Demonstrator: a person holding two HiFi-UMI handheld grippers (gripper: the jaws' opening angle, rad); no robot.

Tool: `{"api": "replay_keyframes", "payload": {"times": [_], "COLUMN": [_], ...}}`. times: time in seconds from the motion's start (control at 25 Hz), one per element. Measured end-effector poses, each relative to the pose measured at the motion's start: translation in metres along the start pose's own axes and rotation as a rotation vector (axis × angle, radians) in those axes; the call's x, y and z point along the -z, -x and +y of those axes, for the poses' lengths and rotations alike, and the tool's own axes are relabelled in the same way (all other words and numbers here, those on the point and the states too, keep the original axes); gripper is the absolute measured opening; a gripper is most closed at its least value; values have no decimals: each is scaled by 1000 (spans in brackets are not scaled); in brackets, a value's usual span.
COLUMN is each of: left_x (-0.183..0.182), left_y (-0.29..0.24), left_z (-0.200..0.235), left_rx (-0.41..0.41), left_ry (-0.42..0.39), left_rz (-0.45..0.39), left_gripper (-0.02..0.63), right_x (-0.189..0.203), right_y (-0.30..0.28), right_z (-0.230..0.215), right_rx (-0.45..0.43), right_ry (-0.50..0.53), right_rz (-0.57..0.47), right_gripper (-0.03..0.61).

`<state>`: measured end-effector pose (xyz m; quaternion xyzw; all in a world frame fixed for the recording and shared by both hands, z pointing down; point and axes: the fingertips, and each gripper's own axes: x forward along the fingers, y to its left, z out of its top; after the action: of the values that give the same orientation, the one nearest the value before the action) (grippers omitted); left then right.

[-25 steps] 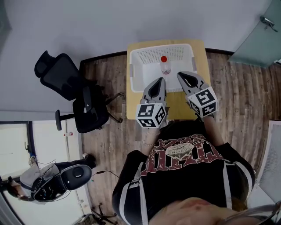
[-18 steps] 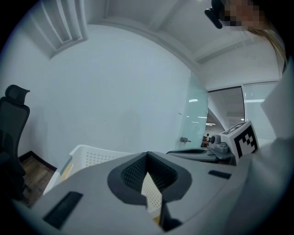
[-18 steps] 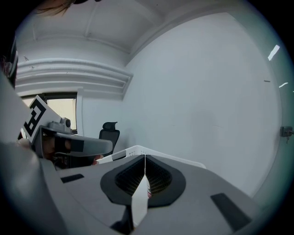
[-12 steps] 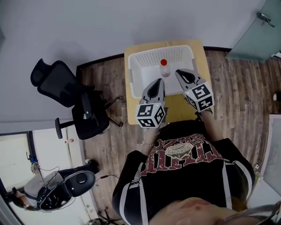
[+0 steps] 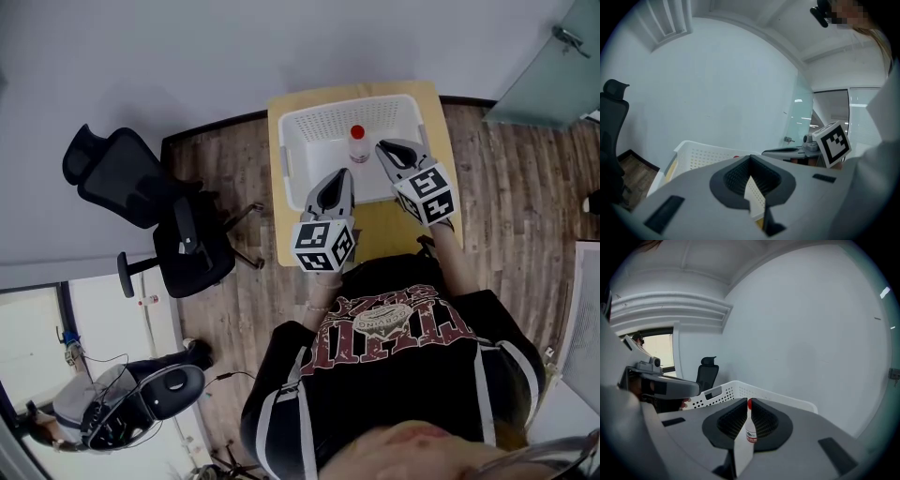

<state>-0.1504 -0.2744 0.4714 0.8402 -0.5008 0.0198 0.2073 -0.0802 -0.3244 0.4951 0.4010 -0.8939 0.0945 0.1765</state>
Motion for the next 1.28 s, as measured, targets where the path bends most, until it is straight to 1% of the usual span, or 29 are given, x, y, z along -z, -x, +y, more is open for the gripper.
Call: {"api": "replay_keyframes", "payload": {"times": [0.44, 0.6, 0.8, 1.0, 1.28], "left_x": [10, 10, 11, 12, 17], "left_y": [0, 0, 0, 5, 2], "left_z": [12, 14, 19, 36, 52], "left_rx": [-24, -34, -54, -80, -105], "left_ry": [18, 31, 42, 59, 85], "left_rz": [15, 15, 14, 16, 29], "left_gripper": [48, 48, 48, 48, 48], "right_x": [10, 14, 21, 21, 26], "right_y": [-24, -33, -47, -65, -94], "right_z": [-9, -12, -17, -14, -10], "right_rx": [-9, -27, -46, -71, -117], "right_ry": [24, 14, 5, -1, 28], "right_rz": [55, 71, 102, 123, 185], "right_gripper": [23, 68, 89, 145, 204]}}
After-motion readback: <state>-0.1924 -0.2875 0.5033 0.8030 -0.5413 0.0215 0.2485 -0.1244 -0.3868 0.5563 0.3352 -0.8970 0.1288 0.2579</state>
